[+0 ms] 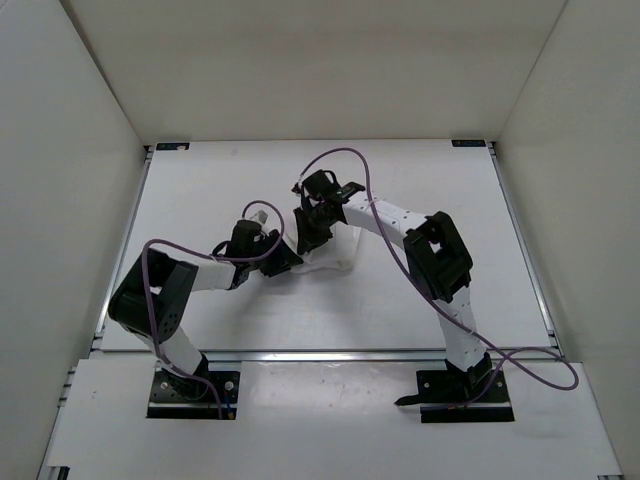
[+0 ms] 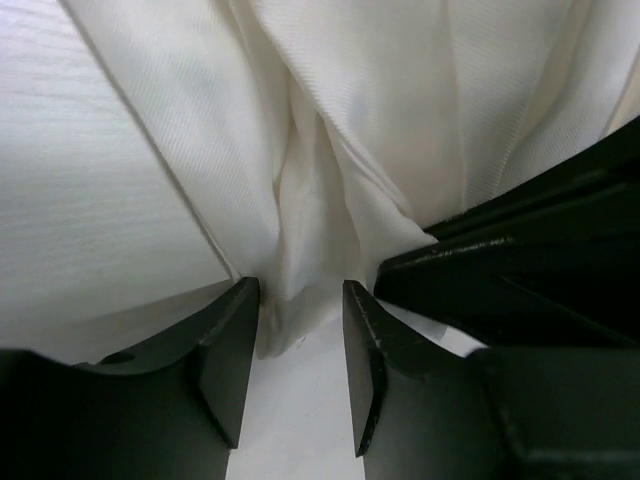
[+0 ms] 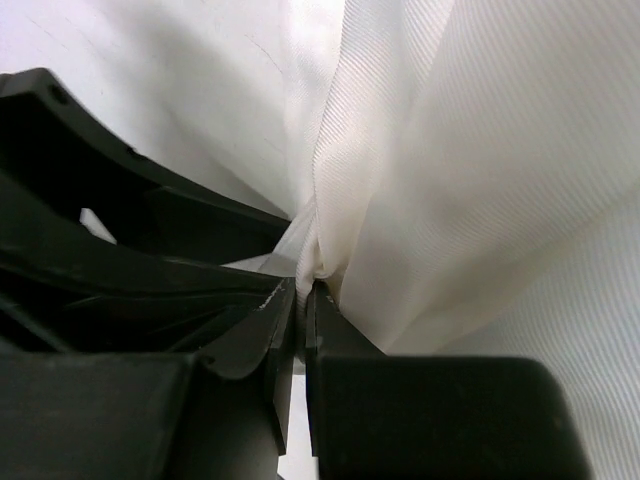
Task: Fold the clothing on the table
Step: Fold the skirt
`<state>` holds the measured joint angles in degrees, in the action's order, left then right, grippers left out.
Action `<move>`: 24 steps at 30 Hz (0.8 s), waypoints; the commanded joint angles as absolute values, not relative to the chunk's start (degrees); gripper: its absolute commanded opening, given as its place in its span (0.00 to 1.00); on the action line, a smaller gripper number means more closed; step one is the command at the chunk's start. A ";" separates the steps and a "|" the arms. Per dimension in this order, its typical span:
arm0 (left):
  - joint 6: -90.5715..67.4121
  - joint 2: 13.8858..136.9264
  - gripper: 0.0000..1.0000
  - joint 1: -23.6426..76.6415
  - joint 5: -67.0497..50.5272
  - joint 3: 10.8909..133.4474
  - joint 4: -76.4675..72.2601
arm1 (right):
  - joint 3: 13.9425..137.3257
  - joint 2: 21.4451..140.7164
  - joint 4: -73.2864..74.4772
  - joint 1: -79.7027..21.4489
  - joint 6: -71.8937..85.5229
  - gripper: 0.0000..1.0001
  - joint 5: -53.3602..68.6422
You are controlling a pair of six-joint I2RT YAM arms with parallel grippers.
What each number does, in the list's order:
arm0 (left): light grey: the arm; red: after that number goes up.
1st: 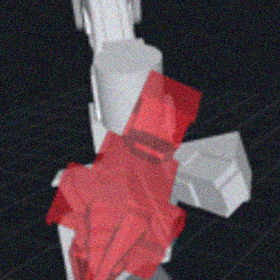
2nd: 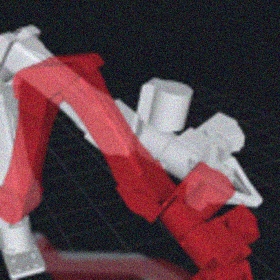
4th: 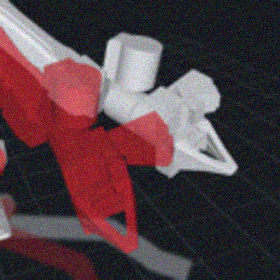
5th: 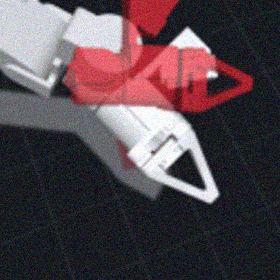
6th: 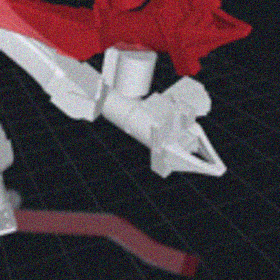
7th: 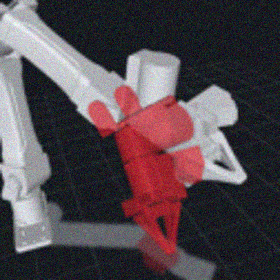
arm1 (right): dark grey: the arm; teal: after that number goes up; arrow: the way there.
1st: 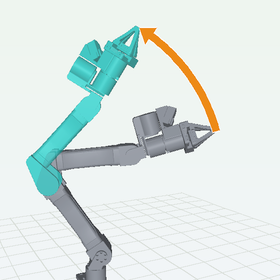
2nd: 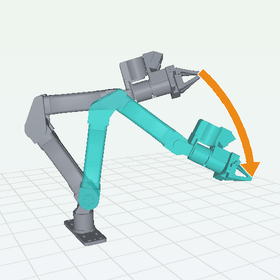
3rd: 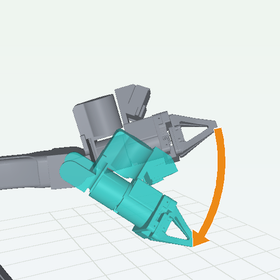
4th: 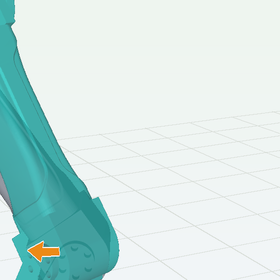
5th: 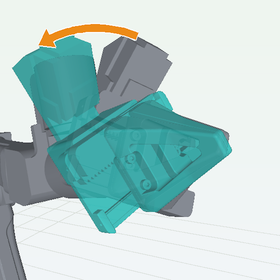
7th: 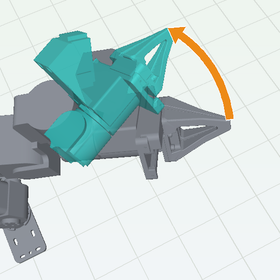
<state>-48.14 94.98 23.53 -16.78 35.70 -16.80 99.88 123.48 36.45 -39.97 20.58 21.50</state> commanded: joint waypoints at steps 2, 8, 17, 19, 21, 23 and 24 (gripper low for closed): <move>-47.99 88.61 0.53 21.18 -17.49 31.56 -13.36 | 100.99 123.14 36.04 -40.34 20.04 0.00 22.07; -47.55 72.62 0.53 16.79 -13.46 25.68 -7.48 | 101.08 124.89 35.25 -41.74 19.25 0.02 19.52; -46.06 51.61 0.54 9.59 -9.40 22.68 3.42 | 105.48 121.84 35.96 -45.96 15.74 0.55 16.88; -45.53 48.79 0.54 8.53 -9.32 21.89 5.00 | 103.20 116.47 33.42 -46.40 15.73 0.57 16.70; -45.26 46.95 0.55 8.53 -8.97 21.27 6.76 | 98.55 111.29 30.16 -45.79 16.43 0.59 17.31; -45.18 45.45 0.55 8.44 -8.79 21.10 7.64 | 90.83 104.18 24.73 -43.69 17.75 0.60 18.19; -45.26 45.00 0.55 8.44 -8.88 20.75 8.17 | 86.53 101.19 21.57 -41.94 18.28 0.60 19.24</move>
